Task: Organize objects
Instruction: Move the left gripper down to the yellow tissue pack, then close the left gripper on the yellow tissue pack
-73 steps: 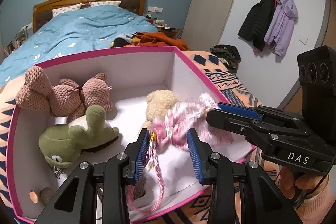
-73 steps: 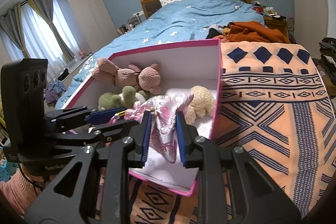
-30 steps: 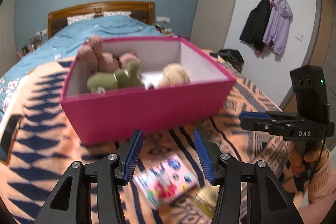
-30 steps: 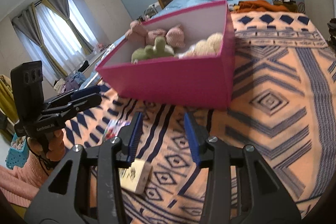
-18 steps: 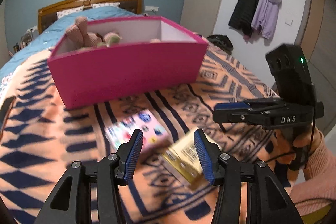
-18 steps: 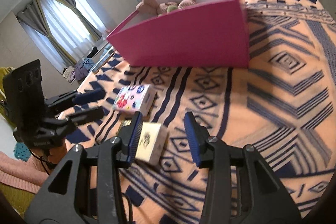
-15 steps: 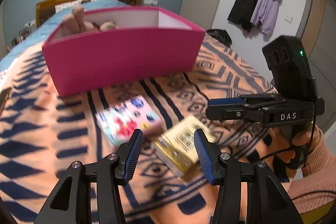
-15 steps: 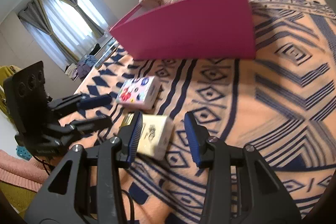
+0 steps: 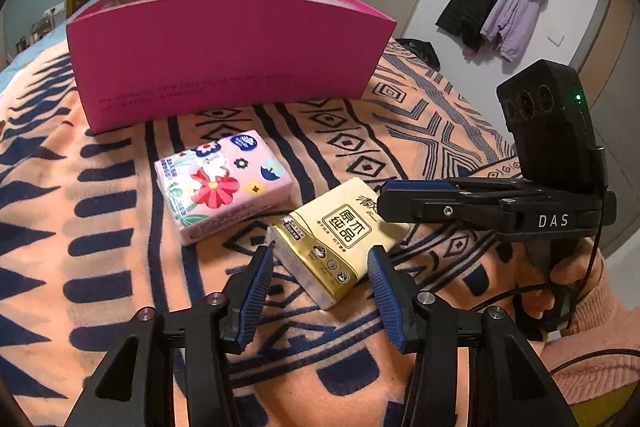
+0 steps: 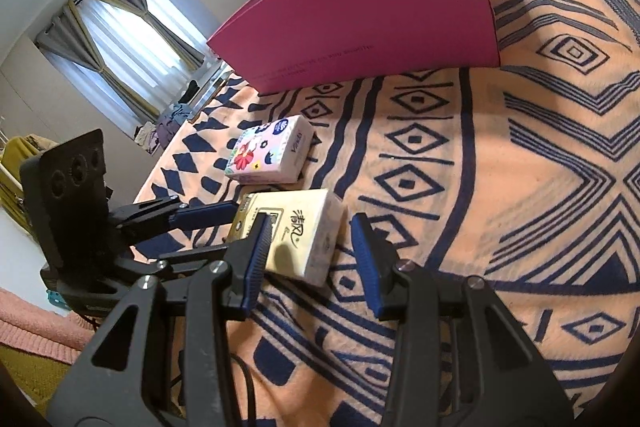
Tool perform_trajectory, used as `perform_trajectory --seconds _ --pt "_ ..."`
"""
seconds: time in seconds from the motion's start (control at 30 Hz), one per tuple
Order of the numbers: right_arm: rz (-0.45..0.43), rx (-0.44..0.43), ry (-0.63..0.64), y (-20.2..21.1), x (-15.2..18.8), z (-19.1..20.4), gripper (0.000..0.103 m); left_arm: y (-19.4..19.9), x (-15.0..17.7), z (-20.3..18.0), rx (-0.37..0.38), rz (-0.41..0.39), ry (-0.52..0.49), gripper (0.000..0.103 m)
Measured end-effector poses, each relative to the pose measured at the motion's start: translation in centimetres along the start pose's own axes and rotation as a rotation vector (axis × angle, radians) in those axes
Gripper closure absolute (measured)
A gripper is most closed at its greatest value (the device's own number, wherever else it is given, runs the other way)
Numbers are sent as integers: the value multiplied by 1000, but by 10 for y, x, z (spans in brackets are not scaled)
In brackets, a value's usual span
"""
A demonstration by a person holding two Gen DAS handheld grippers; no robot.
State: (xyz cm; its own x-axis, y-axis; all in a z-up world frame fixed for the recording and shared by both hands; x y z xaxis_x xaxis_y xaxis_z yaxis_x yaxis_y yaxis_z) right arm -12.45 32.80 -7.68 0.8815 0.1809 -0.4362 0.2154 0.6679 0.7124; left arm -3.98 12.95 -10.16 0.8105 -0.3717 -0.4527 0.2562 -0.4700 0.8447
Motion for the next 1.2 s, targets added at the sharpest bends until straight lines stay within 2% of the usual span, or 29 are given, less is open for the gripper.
perform_trajectory --seconds 0.07,0.27,0.67,1.07,1.2 --pt "1 -7 -1 0 0 0 59 -1 -1 -1 14 5 -2 61" --pt "11 -34 -12 -4 1 0 59 -3 -5 -3 48 15 0 68" --pt "-39 -4 -53 16 0 -17 59 -17 -27 -16 24 9 -34 68" --pt "-31 4 -81 13 3 -23 59 -22 -31 -15 16 23 -18 68" --pt "-37 20 -77 11 3 -20 64 -22 -32 -14 26 23 -8 68"
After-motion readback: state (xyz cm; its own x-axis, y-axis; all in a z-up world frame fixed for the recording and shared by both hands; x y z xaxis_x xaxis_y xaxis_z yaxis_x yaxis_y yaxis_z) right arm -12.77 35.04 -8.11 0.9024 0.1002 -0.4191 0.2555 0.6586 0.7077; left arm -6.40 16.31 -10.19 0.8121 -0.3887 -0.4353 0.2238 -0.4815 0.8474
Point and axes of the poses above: each gripper's, at about its wrist camera, not at the fingertips, and y roughly against the way its jaws point, z to its left, x to its underside, the point moved 5 cm from there along -y, roughly the way its jaws point, and after that the axes turned 11 degrees about z, right-handed, at the moved point
